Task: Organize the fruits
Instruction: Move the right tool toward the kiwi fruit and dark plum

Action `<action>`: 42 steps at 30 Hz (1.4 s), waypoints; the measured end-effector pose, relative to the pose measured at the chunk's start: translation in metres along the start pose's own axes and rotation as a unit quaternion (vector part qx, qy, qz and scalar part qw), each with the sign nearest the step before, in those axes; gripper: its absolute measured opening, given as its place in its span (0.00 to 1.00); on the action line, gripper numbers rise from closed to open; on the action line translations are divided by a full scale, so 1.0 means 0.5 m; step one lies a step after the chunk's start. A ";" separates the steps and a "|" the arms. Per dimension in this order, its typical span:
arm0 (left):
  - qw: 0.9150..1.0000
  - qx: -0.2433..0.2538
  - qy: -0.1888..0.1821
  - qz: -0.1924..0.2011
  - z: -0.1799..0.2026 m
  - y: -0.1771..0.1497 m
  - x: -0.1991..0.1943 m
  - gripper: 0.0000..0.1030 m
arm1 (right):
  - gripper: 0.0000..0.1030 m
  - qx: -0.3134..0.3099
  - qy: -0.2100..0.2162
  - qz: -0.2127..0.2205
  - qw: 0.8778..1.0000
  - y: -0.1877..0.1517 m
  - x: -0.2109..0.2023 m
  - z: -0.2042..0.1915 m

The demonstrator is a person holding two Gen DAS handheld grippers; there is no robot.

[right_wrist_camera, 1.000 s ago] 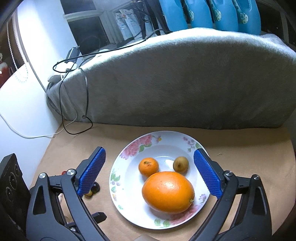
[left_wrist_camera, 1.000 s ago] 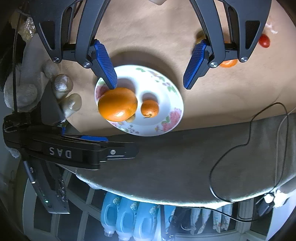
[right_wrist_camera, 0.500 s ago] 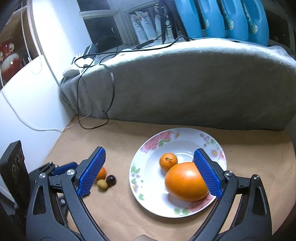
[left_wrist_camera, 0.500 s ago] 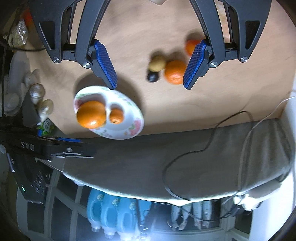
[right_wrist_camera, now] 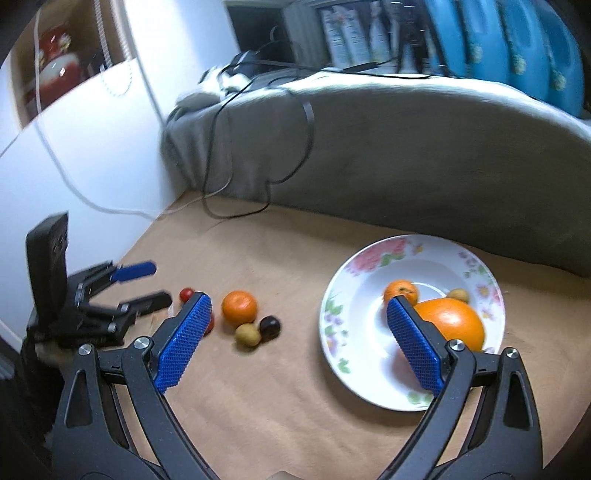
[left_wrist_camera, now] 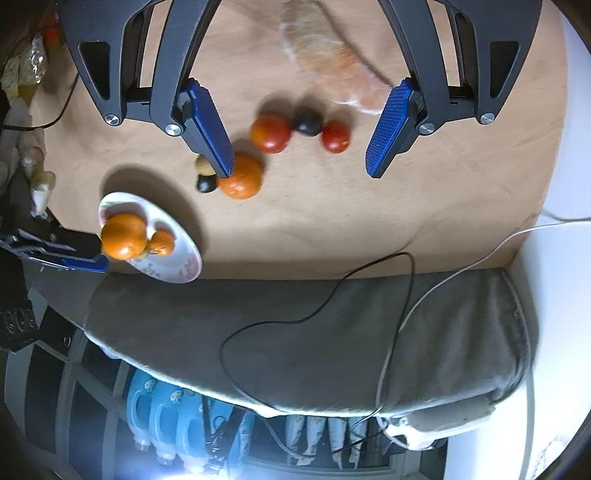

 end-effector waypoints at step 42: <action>0.993 -0.056 -0.066 -0.082 -0.074 -0.047 0.091 0.38 | 0.32 -0.145 -0.012 -0.155 0.977 -0.100 0.207 -0.126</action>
Point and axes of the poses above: each gripper's, at about its wrist camera, not at the fingertips, and x roughly the way its jaws point, z to its right, y to its top, the point moved 9 cm from there along x, roughly the way its jaws point, and after that the axes turned 4 degrees about -z, right-handed, at the moved point
